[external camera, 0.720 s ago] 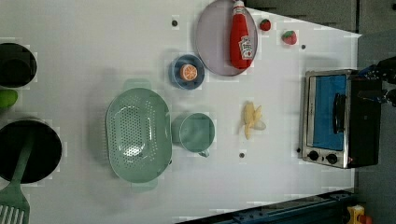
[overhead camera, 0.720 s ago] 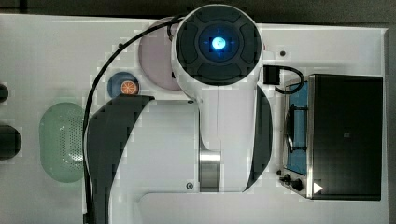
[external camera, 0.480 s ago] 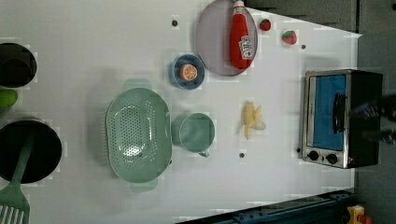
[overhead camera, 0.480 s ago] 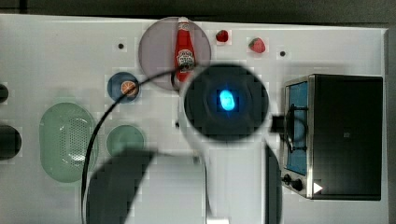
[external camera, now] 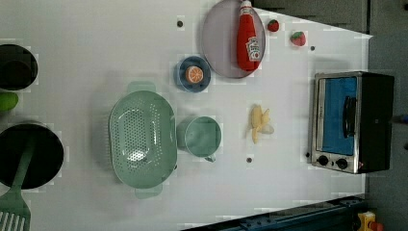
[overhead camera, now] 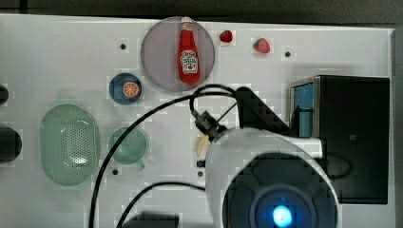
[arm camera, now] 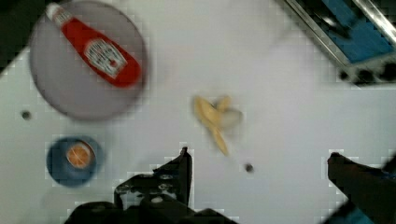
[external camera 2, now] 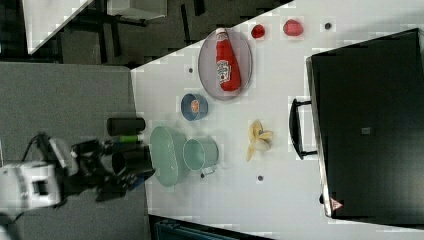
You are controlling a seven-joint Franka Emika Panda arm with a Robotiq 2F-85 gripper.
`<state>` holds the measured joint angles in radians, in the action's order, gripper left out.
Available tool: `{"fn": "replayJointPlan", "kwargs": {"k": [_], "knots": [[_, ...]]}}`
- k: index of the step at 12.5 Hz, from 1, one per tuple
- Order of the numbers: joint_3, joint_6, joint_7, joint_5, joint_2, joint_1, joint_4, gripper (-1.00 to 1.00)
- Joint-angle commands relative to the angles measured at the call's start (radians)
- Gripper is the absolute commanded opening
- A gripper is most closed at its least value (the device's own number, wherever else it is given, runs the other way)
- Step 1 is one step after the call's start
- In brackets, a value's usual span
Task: Pick Banana and place it in mug.
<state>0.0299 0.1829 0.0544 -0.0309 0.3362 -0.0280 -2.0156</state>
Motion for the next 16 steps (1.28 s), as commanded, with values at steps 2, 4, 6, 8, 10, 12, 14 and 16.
{"fn": "replayJointPlan", "kwargs": {"k": [2, 4, 6, 8, 10, 12, 14, 16], "knots": [[0.018, 0.163, 0.112, 0.018, -0.125, -0.008, -0.217, 1.0], [0.018, 0.298, 0.228, 0.018, -0.174, -0.009, -0.291, 1.0], [0.02, 0.433, 0.362, 0.018, -0.236, -0.009, -0.351, 1.0], [0.019, 0.551, 0.505, 0.017, -0.307, -0.009, -0.393, 1.0], [0.02, 0.644, 0.65, 0.017, -0.381, -0.009, -0.421, 1.0], [0.021, 0.728, 0.756, 0.017, -0.461, -0.01, -0.433, 1.0], [0.02, 0.822, 0.774, 0.017, -0.541, -0.009, -0.436, 1.0], [0.018, 0.91, 0.774, 0.017, -0.611, -0.009, -0.438, 1.0]]}}
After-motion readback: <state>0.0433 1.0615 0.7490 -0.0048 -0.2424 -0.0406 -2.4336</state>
